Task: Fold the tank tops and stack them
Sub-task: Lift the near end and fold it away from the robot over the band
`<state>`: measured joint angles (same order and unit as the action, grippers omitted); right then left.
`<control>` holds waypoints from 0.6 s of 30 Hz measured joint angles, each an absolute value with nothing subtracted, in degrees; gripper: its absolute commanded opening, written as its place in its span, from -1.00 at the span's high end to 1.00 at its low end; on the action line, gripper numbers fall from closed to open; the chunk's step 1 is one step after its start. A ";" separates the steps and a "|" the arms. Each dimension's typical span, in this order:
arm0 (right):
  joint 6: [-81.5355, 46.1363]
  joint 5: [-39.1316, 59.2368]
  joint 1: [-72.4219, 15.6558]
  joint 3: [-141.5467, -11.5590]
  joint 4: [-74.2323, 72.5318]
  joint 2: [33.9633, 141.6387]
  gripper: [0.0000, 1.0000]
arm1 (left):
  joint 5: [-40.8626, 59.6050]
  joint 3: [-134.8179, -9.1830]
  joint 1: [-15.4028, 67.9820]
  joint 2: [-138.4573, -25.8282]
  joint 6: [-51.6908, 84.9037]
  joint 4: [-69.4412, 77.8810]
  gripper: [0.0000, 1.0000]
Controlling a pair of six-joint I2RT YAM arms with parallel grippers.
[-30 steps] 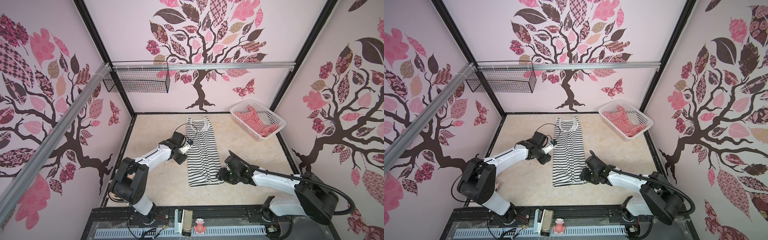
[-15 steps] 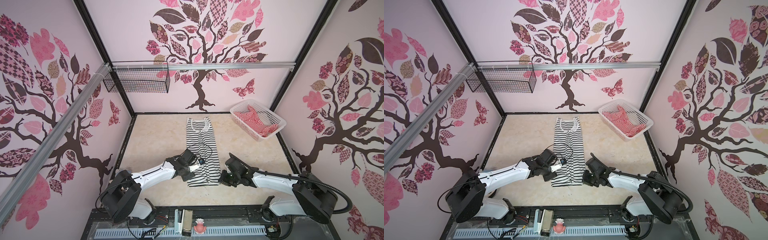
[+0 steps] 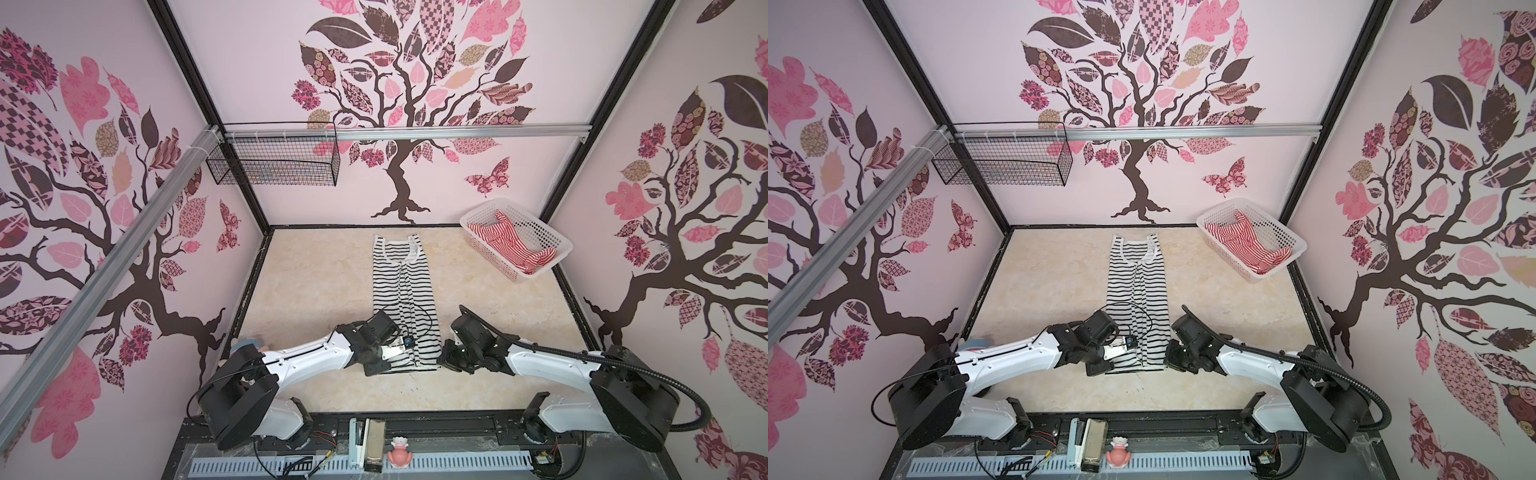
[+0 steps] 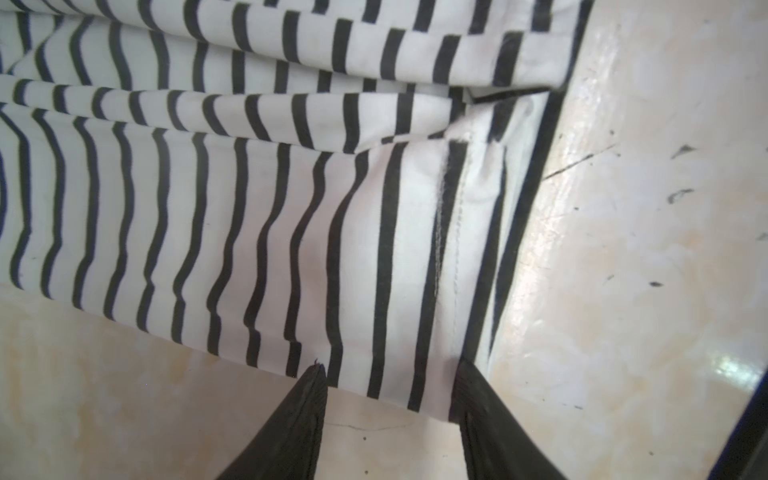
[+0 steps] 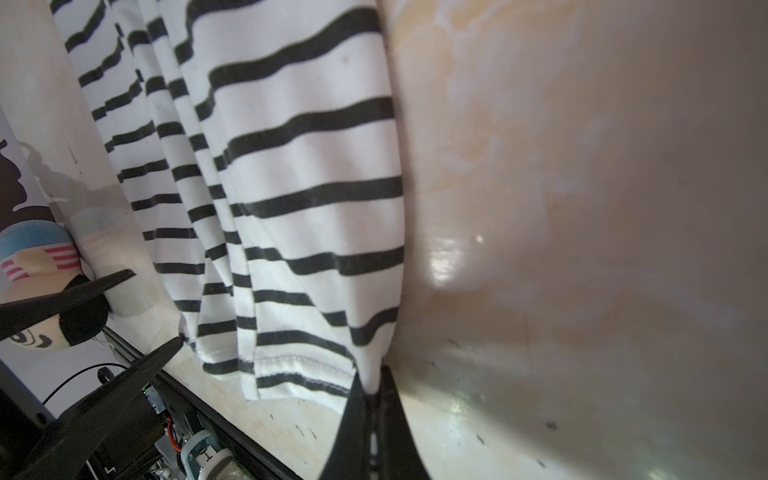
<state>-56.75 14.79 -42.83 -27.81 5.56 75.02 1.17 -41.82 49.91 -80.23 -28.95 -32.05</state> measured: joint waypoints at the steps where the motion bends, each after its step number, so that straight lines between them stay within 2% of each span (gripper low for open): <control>1: -56.75 14.79 -42.81 -27.81 5.58 75.02 0.93 | 1.67 -41.69 50.09 -80.23 -28.99 -32.27 -0.09; 11: -56.62 14.85 -42.02 -27.81 5.80 75.02 0.94 | 4.16 -41.12 51.53 -82.19 -29.45 -32.42 0.01; 15: -56.62 15.22 -40.95 -27.81 5.98 74.22 0.94 | 4.60 -41.12 51.53 -84.18 -30.00 -31.59 0.30; 18: -56.55 15.31 -40.38 -27.81 6.28 72.79 0.94 | 5.30 -41.15 51.53 -84.40 -30.39 -31.09 0.66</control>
<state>-56.55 15.31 -40.38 -27.81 6.28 72.79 5.30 -41.15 51.53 -84.40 -30.39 -31.09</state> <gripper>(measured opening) 0.058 0.273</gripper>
